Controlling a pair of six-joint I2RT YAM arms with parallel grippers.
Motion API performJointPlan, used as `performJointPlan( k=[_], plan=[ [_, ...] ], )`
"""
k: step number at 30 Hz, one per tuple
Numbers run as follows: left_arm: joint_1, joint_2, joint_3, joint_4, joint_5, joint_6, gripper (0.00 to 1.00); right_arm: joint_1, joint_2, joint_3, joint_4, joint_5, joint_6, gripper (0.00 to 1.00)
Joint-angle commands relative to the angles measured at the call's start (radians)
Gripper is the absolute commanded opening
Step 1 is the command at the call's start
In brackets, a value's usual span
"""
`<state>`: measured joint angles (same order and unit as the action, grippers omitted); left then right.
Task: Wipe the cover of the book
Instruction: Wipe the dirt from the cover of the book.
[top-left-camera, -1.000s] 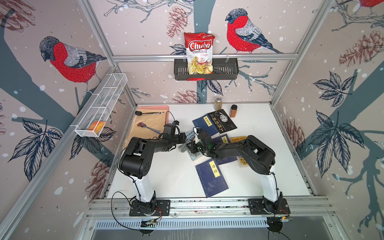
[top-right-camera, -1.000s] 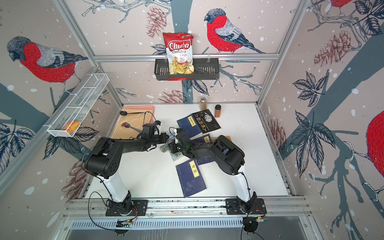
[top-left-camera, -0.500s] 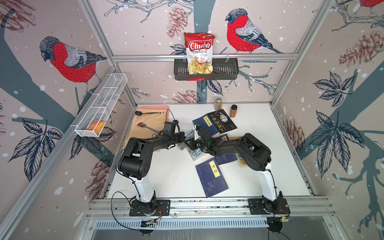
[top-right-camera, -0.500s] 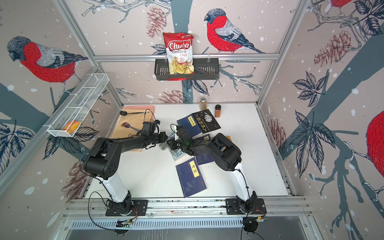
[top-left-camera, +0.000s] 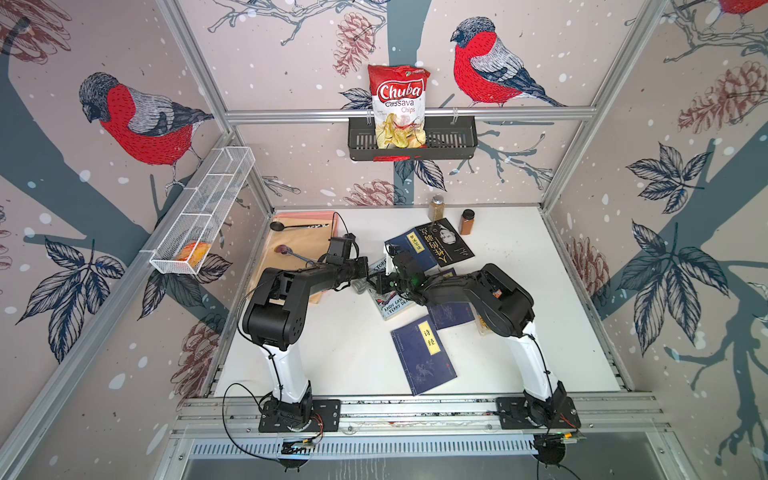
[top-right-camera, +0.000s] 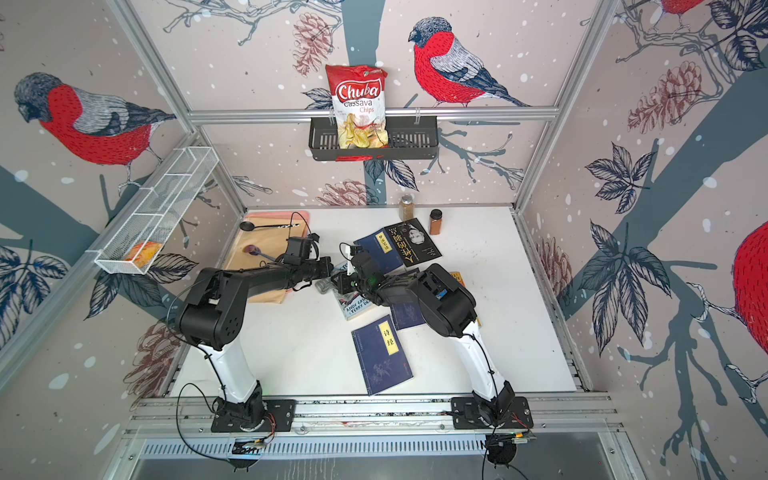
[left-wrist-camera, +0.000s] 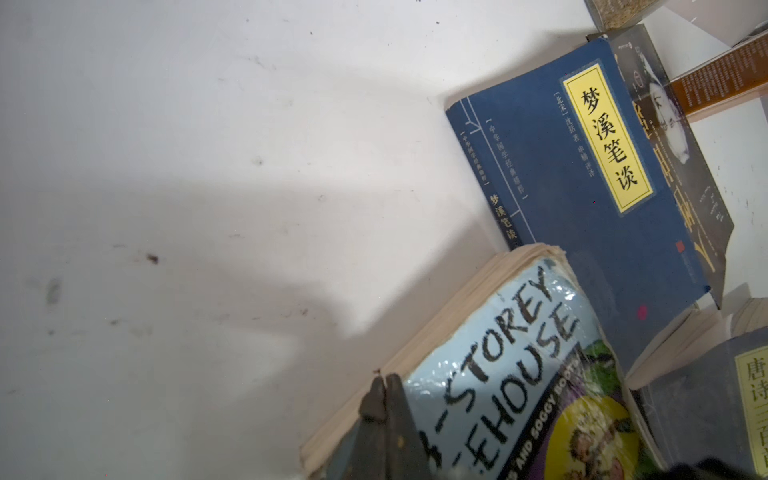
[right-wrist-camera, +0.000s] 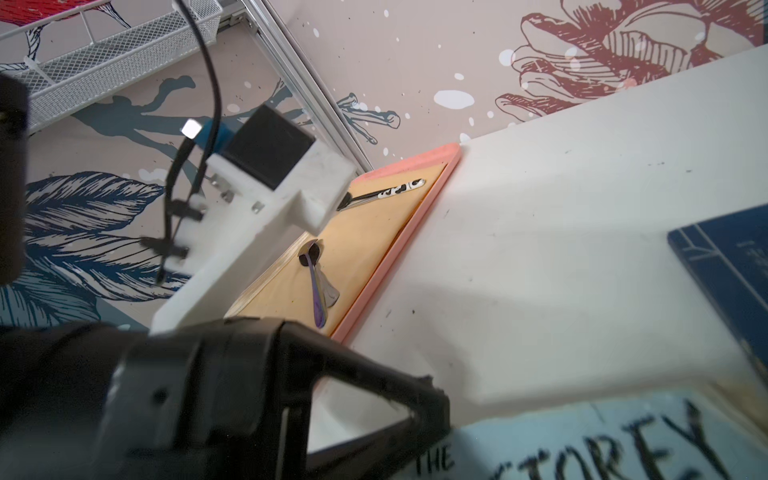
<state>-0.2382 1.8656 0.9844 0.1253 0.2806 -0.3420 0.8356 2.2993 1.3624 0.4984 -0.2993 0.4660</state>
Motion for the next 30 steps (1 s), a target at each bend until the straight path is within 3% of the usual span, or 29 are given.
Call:
performJointPlan(
  k=[1, 7, 13, 17, 22, 30],
  plan=[
    [-0.001, -0.007, -0.013, -0.137, 0.004, 0.007, 0.0, -0.012, 0.049, 0.024, -0.286, 0.065, -0.026, 0.1],
    [-0.001, -0.035, -0.004, -0.154, -0.021, 0.013, 0.0, -0.009, -0.044, -0.046, -0.163, -0.005, -0.055, 0.13],
    [-0.014, -0.072, 0.008, -0.187, -0.043, 0.045, 0.0, -0.023, -0.275, -0.199, -0.144, 0.087, -0.065, 0.15],
    [-0.032, -0.104, 0.008, -0.197, -0.064, 0.05, 0.0, -0.048, -0.389, -0.262, -0.188, 0.119, -0.1, 0.23],
    [-0.072, -0.145, 0.008, -0.227, -0.104, 0.053, 0.0, -0.076, -0.404, -0.272, -0.316, 0.209, -0.119, 0.26],
    [-0.152, -0.199, -0.046, -0.234, -0.119, 0.03, 0.0, -0.115, -0.44, -0.374, -0.319, 0.267, -0.092, 0.27]
  ],
)
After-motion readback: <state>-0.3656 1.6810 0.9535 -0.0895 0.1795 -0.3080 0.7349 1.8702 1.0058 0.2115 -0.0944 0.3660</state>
